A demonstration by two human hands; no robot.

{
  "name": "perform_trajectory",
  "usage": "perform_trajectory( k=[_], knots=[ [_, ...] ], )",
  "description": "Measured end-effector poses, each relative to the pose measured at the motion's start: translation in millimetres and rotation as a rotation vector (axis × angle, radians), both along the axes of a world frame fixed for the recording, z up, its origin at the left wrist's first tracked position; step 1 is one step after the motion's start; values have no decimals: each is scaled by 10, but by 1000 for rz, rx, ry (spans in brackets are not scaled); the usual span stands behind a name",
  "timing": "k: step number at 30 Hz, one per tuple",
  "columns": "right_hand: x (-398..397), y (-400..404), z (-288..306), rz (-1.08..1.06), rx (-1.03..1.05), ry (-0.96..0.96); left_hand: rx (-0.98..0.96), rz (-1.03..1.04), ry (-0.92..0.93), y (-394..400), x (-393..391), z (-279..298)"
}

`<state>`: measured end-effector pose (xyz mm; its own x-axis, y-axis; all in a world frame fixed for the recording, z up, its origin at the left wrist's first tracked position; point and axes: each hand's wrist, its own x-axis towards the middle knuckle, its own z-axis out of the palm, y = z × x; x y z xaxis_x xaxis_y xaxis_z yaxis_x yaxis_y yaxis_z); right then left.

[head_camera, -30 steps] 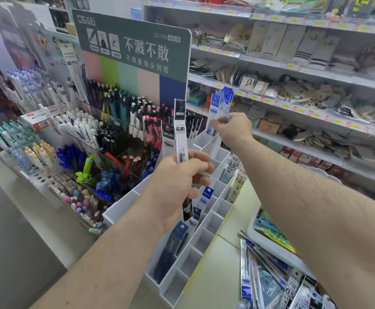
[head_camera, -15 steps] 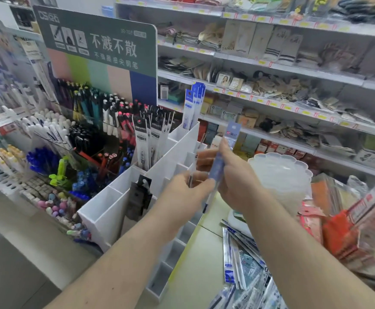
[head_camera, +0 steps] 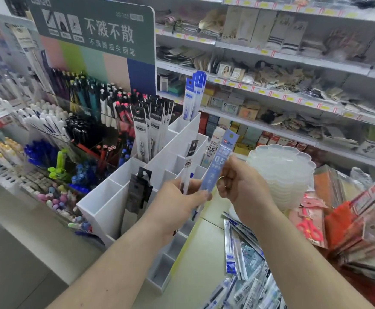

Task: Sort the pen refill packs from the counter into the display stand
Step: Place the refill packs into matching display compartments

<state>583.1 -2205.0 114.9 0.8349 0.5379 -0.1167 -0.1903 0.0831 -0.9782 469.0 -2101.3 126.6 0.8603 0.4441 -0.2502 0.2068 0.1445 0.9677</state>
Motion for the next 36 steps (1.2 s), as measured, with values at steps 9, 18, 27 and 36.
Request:
perform_trajectory(
  k=[9,18,27,36],
  knots=[
    [-70,-144,100,6,-35,-138,-46,-74,-8,24,-97,-66],
    [71,-215,-74,-174,-118,95,-12,-35,80,47,-40,-197],
    [508,-118,-75,-672,-148,-106,-56,81,69,117,59,-246],
    [954,636,90,-591,-93,-316,-167,164,62,161,208,-174]
  ],
)
